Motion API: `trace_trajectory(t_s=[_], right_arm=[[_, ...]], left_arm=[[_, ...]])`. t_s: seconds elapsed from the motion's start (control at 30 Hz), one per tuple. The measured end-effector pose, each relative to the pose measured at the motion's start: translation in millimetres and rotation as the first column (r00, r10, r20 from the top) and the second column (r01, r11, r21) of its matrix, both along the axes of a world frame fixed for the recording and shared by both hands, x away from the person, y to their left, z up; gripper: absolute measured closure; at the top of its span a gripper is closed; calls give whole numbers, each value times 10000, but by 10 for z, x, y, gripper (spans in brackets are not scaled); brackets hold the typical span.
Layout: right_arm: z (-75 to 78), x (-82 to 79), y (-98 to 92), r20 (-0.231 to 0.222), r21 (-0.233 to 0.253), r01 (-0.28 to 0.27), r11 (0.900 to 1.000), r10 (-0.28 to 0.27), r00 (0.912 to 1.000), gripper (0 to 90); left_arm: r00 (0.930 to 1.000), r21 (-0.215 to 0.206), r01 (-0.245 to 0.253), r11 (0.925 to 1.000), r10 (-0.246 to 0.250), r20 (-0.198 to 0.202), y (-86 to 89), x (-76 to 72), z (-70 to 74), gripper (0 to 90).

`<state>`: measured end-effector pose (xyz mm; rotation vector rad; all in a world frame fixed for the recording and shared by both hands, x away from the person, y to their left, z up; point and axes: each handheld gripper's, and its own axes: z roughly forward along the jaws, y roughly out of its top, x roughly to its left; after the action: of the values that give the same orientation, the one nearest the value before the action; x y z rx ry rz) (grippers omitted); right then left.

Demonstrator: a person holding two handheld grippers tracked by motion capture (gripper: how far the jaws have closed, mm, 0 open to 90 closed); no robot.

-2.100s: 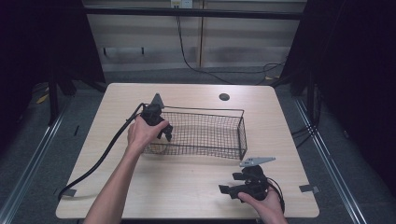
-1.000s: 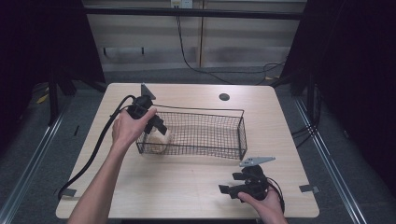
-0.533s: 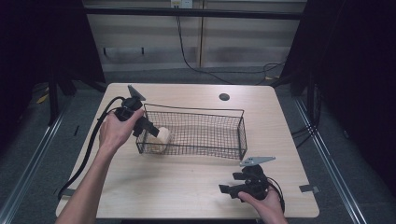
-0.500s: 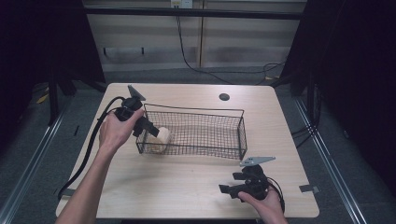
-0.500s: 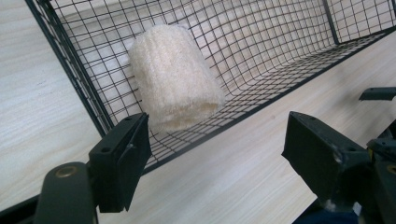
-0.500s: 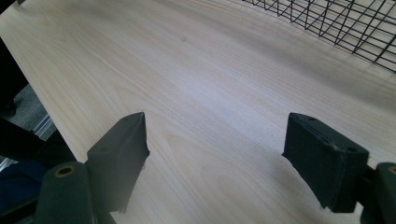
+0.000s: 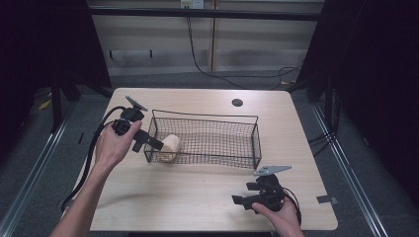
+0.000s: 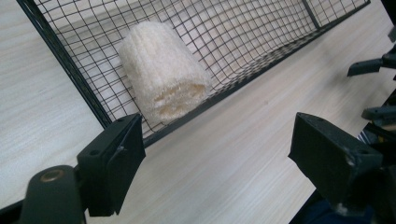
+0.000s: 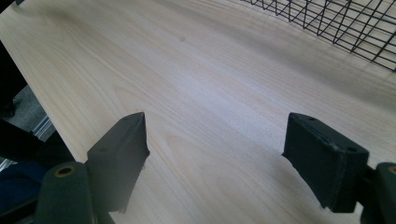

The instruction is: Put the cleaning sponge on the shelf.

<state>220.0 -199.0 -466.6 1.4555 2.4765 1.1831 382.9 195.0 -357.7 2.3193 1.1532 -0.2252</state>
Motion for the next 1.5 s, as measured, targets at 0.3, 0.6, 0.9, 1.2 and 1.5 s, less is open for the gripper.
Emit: trace_trajectory(t_s=[0.3, 0.6, 0.9, 1.2, 1.5], right_arm=[[-2, 3, -1, -53, 2, 62, 10000, -62, 10000, 212], [-5, 3, 4, -65, -2, 59, 10000, -59, 10000, 212], [-10, 5, 16, -31, -47, 29, 10000, -29, 10000, 211], [-20, -1, 17, 144, -64, 184, 9998, -183, 9997, 235], [-58, 14, 48, 132, -180, 402, 9990, -400, 9991, 235]], left_arm=[[9969, -41, 583, 9983, -580, 537, 66, -271, 20, 177], [9948, -454, 123, 9989, -76, 1019, 228, -481, -115, 177], [9919, -363, -301, 9989, 343, 1223, 435, -715, -234, 177], [9865, -69, -765, 9970, 767, 1447, 621, -1055, -541, 177], [9854, -1165, -936, 9888, 1087, 1309, 747, -1381, -832, 177]])
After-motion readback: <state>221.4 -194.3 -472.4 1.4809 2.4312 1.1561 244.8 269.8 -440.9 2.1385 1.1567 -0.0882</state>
